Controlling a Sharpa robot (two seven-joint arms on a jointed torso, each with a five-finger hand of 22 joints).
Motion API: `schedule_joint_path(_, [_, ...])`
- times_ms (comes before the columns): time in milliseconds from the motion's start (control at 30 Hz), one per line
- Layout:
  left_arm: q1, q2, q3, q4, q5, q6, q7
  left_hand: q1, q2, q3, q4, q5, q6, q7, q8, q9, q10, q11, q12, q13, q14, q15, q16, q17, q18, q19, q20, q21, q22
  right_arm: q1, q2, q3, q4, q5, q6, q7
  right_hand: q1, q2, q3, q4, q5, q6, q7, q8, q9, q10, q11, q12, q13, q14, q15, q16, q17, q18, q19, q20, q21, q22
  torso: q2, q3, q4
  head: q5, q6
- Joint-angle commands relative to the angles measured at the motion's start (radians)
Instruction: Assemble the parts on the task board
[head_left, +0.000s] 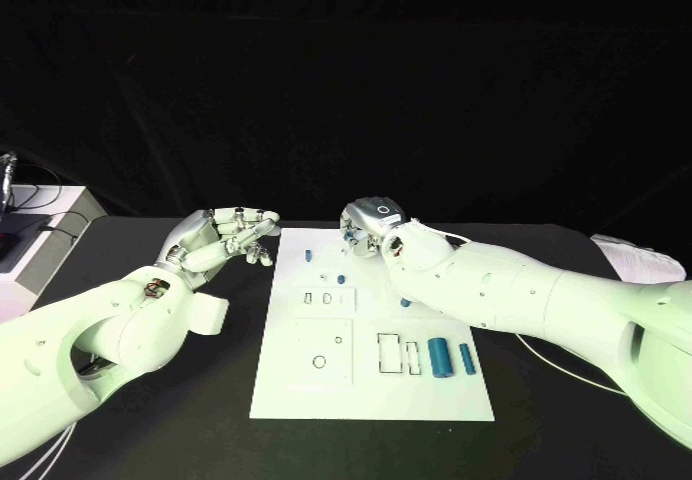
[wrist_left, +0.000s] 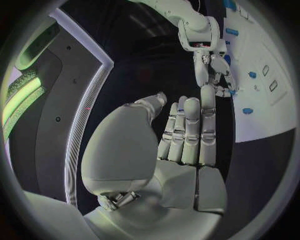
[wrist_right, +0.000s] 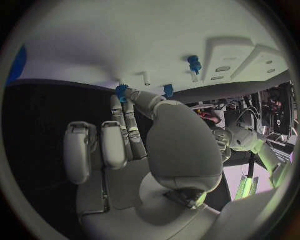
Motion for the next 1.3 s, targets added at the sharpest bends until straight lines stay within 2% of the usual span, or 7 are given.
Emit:
schedule_joint_path(33, [0.001, 0.003, 0.001, 0.0, -0.004, 0.014, 0.005, -0.003, 0.003, 0.004, -0.001, -0.002, -0.008, 0.002, 0.003, 0.001, -0.007, 0.0, -0.007, 0.001, -0.005, 0.001, 0.002, -0.001, 0.011, -0.006, 0.0, 0.006, 0.001, -0.001, 0.003, 0.0, -0.004, -0.003, 0.022, 0.009, 0.023, 0.017, 0.005, -0.003, 0.003, -0.008, 0.001, -0.003, 0.002, 0.03, -0.036, -0.004, 0.045, 0.02, 0.0, 0.004, -0.001, -0.01, 0.021, 0.001, 0.002, 0.059, 0.0, 0.0002, -0.0011, 0.0, -0.002])
schedule_joint_path(300, [0.001, 0.004, 0.001, -0.001, -0.004, 0.015, 0.003, -0.003, 0.003, 0.005, -0.002, -0.002, -0.009, 0.002, 0.003, 0.002, -0.009, 0.0, -0.007, 0.001, -0.007, 0.002, 0.005, -0.001, 0.011, -0.01, 0.0, 0.01, 0.004, -0.001, 0.007, 0.0, -0.017, 0.011, 0.078, 0.017, -0.016, -0.026, -0.007, 0.009, 0.018, -0.071, 0.022, -0.04, 0.001, -0.048, -0.011, -0.019, 0.026, 0.01, 0.022, -0.007, -0.037, 0.002, -0.008, 0.018, -0.037, 0.004, 0.0, 0.0009, -0.001, 0.001, -0.004])
schedule_joint_path(433, [0.001, 0.003, 0.001, -0.001, -0.004, 0.015, 0.002, -0.003, 0.003, 0.005, -0.002, -0.002, -0.009, 0.002, 0.003, 0.002, -0.009, 0.0, -0.007, 0.001, -0.007, 0.002, 0.005, -0.001, 0.011, -0.01, 0.0, 0.01, 0.004, -0.001, 0.002, 0.0, -0.016, 0.014, 0.071, 0.016, -0.033, -0.058, -0.018, 0.018, 0.016, -0.108, 0.03, -0.065, -0.003, -0.139, 0.005, -0.019, -0.002, -0.01, 0.033, -0.037, -0.101, 0.026, -0.062, 0.034, -0.121, -0.112, -0.001, 0.0007, -0.0014, 0.002, -0.004])
schedule_joint_path(700, [0.001, 0.001, 0.001, -0.003, -0.004, 0.015, 0.002, -0.003, 0.003, 0.005, -0.002, -0.002, -0.009, 0.002, 0.003, 0.002, -0.009, 0.0, -0.007, 0.001, -0.007, 0.002, 0.005, -0.001, 0.011, -0.01, 0.0, 0.01, 0.004, -0.001, -0.019, 0.0, 0.015, 0.015, 0.03, 0.01, -0.023, -0.064, -0.046, 0.02, 0.006, -0.126, 0.028, -0.079, -0.004, -0.182, 0.009, -0.017, -0.019, -0.019, 0.036, -0.056, -0.14, 0.037, -0.082, 0.038, -0.165, -0.165, 0.0, 0.0013, -0.0035, 0.005, -0.003])
schedule_joint_path(1000, [0.001, -0.003, 0.001, -0.007, -0.004, 0.015, 0.002, -0.004, 0.003, 0.005, -0.002, -0.002, -0.01, 0.003, 0.003, 0.002, -0.011, 0.001, -0.008, 0.001, -0.008, 0.002, 0.005, -0.003, 0.011, -0.012, 0.001, 0.012, 0.006, 0.004, -0.103, 0.003, 0.119, 0.028, -0.015, 0.0, -0.019, -0.065, -0.053, 0.02, 0.011, -0.127, 0.027, -0.081, -0.004, -0.185, 0.008, -0.015, -0.021, -0.02, 0.036, -0.058, -0.144, 0.038, -0.082, 0.038, -0.169, -0.168, -0.003, 0.0017, -0.0069, 0.003, 0.001])
schedule_joint_path(1200, [0.0, -0.006, 0.001, -0.012, -0.004, 0.017, 0.002, -0.004, 0.002, 0.005, -0.002, -0.002, -0.01, 0.004, 0.003, 0.002, -0.012, 0.002, -0.008, 0.001, -0.01, 0.003, 0.005, -0.005, 0.011, -0.013, 0.001, 0.014, 0.007, 0.017, -0.212, 0.014, 0.223, 0.121, -0.021, 0.02, -0.021, -0.063, -0.057, 0.035, 0.025, -0.123, 0.028, -0.084, -0.003, -0.124, 0.002, 0.006, -0.015, -0.01, 0.031, -0.043, -0.12, 0.031, -0.062, 0.034, -0.153, -0.139, -0.009, 0.0071, -0.0183, 0.009, 0.007])
schedule_joint_path(1300, [0.0, -0.008, 0.001, -0.019, -0.004, 0.018, 0.003, -0.005, 0.003, 0.005, -0.005, -0.002, -0.009, 0.001, 0.005, 0.005, 0.01, -0.003, 0.007, 0.01, -0.022, 0.001, 0.001, -0.015, 0.012, -0.026, 0.002, 0.02, 0.012, 0.026, -0.276, 0.019, 0.27, 0.183, 0.014, 0.034, -0.056, -0.099, -0.096, 0.06, 0.141, -0.182, 0.034, -0.121, -0.013, -0.019, -0.01, 0.045, 0.011, 0.005, 0.023, -0.01, -0.062, 0.02, -0.036, 0.028, -0.115, -0.084, -0.011, 0.01, -0.0251, 0.012, 0.009])
